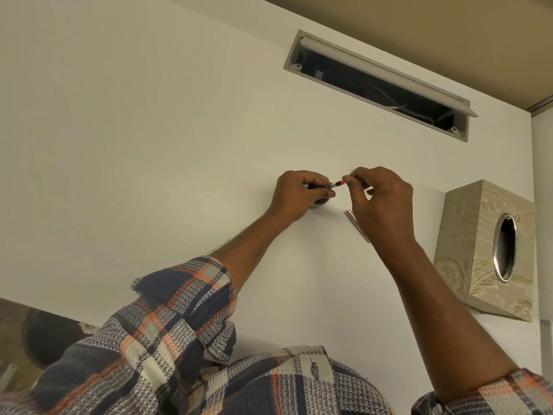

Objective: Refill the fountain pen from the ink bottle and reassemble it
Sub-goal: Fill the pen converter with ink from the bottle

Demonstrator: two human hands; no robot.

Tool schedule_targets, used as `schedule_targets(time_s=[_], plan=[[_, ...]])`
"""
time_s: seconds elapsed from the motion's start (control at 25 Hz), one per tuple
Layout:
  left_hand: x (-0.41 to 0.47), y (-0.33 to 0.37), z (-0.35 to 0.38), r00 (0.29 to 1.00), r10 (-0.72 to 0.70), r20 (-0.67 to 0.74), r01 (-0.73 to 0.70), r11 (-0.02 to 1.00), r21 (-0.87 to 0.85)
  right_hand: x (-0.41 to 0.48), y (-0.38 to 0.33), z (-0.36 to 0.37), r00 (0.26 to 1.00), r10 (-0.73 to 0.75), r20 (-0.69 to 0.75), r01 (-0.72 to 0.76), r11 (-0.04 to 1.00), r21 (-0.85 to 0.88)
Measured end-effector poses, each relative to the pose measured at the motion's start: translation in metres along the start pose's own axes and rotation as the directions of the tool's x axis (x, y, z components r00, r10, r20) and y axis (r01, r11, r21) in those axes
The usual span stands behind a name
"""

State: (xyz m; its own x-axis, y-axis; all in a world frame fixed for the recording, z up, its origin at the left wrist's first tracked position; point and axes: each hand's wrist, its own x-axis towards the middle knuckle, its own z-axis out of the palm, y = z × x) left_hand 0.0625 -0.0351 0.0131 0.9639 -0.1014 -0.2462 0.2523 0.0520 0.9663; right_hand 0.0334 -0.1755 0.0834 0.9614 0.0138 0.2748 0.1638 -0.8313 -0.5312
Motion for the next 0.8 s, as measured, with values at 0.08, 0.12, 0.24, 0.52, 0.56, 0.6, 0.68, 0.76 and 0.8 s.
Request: schedule_targets(time_s=[0.08, 0.12, 0.24, 0.52, 0.56, 0.6, 0.68, 0.76, 0.8], plan=[[-0.0005, 0.0003, -0.0001, 1.000, -0.004, 0.000, 0.004, 1.000, -0.013, -0.0002, -0.0008, 0.0008, 1.000, 0.008, -0.008, -0.008, 1.000, 0.014], [-0.0006, 0.0005, -0.0001, 1.000, -0.003, 0.001, 0.003, 1.000, -0.016, -0.0008, -0.0005, 0.0009, 1.000, 0.016, -0.011, -0.015, 0.999, 0.029], [-0.0015, 0.0015, -0.0001, 1.000, 0.001, 0.002, -0.001, 1.000, -0.016, -0.0026, 0.0010, 0.0002, 1.000, 0.004, -0.021, -0.002, 0.998, 0.057], [-0.0013, 0.0017, 0.0003, 1.000, -0.001, -0.006, 0.001, 1.000, -0.021, 0.0006, 0.0057, 0.0026, 0.997, -0.074, -0.006, 0.074, 0.997, -0.023], [-0.0013, 0.0018, 0.0004, 1.000, -0.003, -0.006, 0.003, 1.000, -0.023, 0.0006, 0.0055, 0.0035, 0.997, -0.079, -0.004, 0.078, 0.996, -0.040], [-0.0015, 0.0019, 0.0005, 1.000, -0.006, -0.004, 0.005, 1.000, -0.027, 0.0004, 0.0053, 0.0042, 0.997, -0.081, -0.004, 0.081, 0.995, -0.055], [-0.0017, 0.0017, 0.0006, 1.000, -0.005, -0.002, 0.005, 1.000, -0.029, 0.0002, 0.0039, 0.0052, 0.997, -0.079, -0.006, 0.078, 0.994, -0.076], [-0.0014, 0.0010, 0.0004, 1.000, 0.002, -0.001, -0.002, 1.000, -0.020, 0.0004, 0.0027, 0.0056, 0.998, -0.065, -0.011, 0.064, 0.995, -0.073], [-0.0012, 0.0008, 0.0002, 1.000, 0.003, -0.001, -0.003, 1.000, -0.018, 0.0010, 0.0021, 0.0058, 0.998, -0.057, -0.012, 0.056, 0.996, -0.066]])
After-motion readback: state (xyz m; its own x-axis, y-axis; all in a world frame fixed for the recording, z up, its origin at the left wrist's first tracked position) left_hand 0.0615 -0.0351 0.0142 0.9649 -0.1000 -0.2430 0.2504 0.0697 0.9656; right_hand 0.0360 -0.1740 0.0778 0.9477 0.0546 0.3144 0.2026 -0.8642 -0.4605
